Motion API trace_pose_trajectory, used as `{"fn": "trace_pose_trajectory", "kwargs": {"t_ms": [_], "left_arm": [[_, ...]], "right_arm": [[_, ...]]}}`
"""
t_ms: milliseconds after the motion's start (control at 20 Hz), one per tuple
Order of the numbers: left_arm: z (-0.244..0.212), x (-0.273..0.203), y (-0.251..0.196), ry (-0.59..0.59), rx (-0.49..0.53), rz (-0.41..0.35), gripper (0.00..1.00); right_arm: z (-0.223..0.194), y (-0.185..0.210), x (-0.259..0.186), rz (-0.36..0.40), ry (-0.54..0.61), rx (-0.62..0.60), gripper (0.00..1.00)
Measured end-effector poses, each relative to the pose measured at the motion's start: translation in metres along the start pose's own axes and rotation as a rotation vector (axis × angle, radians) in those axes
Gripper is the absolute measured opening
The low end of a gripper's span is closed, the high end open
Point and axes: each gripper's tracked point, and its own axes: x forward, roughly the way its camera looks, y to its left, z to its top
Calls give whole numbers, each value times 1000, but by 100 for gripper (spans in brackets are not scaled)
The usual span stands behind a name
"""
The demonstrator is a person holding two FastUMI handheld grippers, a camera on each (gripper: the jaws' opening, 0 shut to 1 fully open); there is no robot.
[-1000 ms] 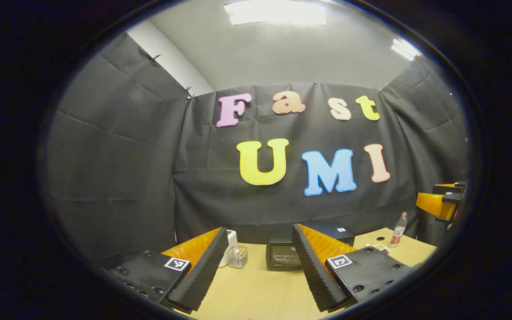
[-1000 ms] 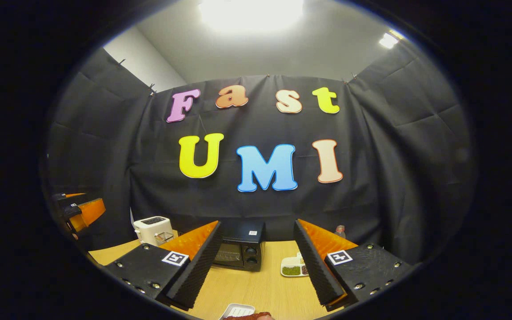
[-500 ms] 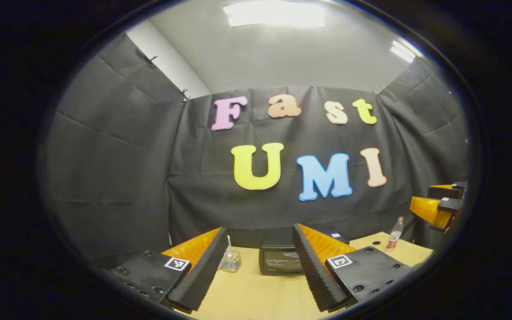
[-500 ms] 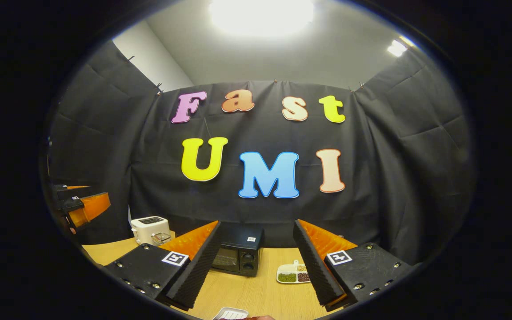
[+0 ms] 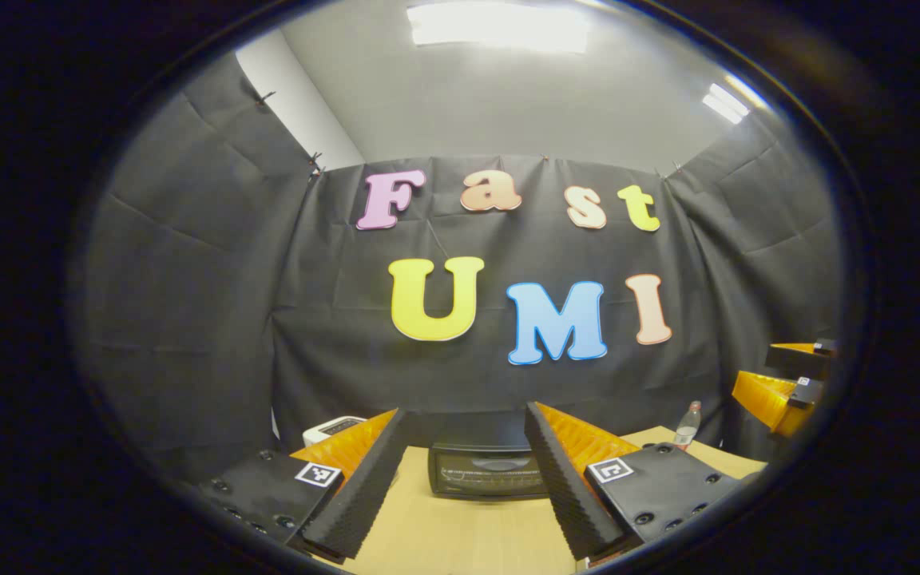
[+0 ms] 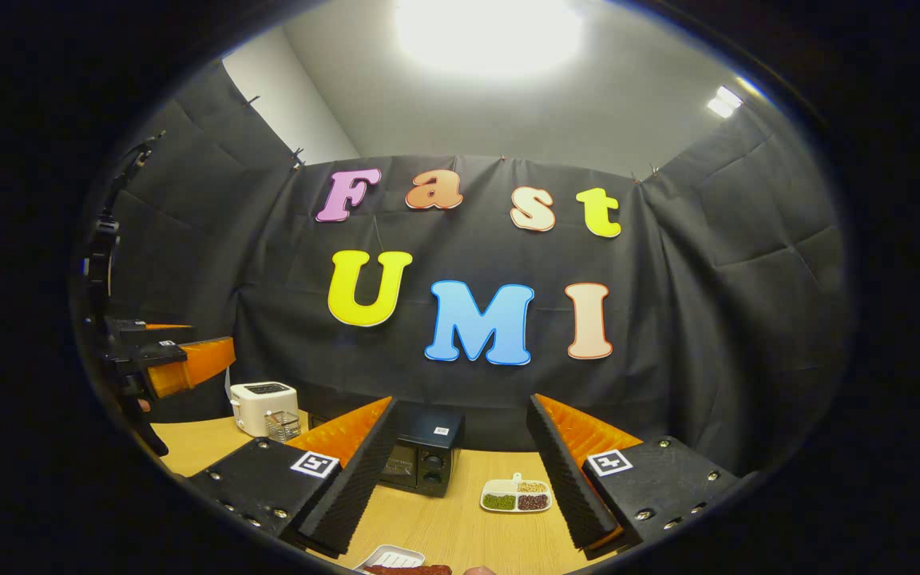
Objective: Open the electric oven with the left hand, put the food in, and close the electric oven.
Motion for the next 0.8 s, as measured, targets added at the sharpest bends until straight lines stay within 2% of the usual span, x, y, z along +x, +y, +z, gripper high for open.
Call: {"fn": "trace_pose_trajectory", "kwargs": {"t_ms": [150,200,250,450,550,800], "left_arm": [[-3,11,-11,8,-2,4,99],[-6,14,-14,8,-1,11,96],[-7,18,-17,10,1,16,99],[-27,43,-25,41,10,5,96],[-39,65,-29,46,16,-15,100],[-79,134,-33,55,30,-88,100]], "right_arm": [[-9,-7,-9,31,4,-2,97],[-12,-9,-11,47,8,3,97],[-12,-11,-12,57,8,7,97],[-20,-21,-10,58,40,35,97],[-18,-27,-5,34,43,59,97],[-17,-33,15,-63,67,73,97]]}}
